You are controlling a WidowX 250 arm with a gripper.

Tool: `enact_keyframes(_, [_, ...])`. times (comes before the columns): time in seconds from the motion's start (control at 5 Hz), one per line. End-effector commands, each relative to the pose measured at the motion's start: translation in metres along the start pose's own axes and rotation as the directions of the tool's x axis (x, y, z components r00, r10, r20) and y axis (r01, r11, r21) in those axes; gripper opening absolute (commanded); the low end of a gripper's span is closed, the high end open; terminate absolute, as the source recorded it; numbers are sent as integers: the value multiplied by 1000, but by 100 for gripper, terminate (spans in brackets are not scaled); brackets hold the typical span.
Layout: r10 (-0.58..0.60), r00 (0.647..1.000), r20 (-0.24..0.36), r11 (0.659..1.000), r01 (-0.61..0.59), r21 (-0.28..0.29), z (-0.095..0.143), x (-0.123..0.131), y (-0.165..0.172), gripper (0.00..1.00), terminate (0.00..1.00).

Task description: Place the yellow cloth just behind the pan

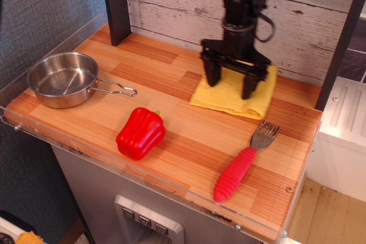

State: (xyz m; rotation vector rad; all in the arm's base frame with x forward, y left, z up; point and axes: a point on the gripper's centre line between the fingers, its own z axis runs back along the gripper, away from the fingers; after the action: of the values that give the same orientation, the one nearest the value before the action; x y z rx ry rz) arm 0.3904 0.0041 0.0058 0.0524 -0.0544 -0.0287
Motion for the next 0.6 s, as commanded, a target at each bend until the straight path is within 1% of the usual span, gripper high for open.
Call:
enact_keyframes(0.0, [-5, 1000, 4, 1000, 5, 10, 4, 0, 36, 100, 0])
enact_keyframes(0.4, [-48, 999, 14, 998, 47, 50, 10, -2, 62, 100, 0])
